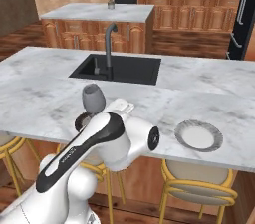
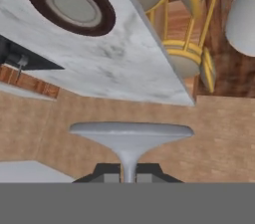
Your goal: Retrieve the wine glasses from the counter and place one next to each plate.
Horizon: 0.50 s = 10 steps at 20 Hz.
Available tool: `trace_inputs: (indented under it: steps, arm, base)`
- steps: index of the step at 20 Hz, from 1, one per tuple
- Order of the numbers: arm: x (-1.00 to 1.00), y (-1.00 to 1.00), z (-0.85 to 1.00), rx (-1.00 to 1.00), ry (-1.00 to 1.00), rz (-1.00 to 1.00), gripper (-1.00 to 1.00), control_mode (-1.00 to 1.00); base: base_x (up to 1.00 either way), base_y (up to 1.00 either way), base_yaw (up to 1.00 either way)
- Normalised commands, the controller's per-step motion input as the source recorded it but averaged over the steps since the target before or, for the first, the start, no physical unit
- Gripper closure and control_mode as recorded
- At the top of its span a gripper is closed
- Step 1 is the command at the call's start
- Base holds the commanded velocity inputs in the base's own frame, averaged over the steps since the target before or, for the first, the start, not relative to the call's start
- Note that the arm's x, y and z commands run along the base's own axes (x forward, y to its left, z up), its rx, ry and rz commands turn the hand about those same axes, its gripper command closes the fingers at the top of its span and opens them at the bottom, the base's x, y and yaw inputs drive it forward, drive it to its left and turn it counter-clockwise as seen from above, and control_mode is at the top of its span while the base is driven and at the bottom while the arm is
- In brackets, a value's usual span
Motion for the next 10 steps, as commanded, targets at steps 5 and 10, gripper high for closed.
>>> trace_inputs:
  steps: [5,10]
  arm:
    - [0.56,-0.24,-0.54,-0.03,0.0,0.11,1.0,-1.0]
    - [0.75,-0.05,-0.4,-0.04,0.05,0.01,1.0,-1.0]
  base:
    - [0.0,0.0,0.0]
    - [0.0,0.0,0.0]
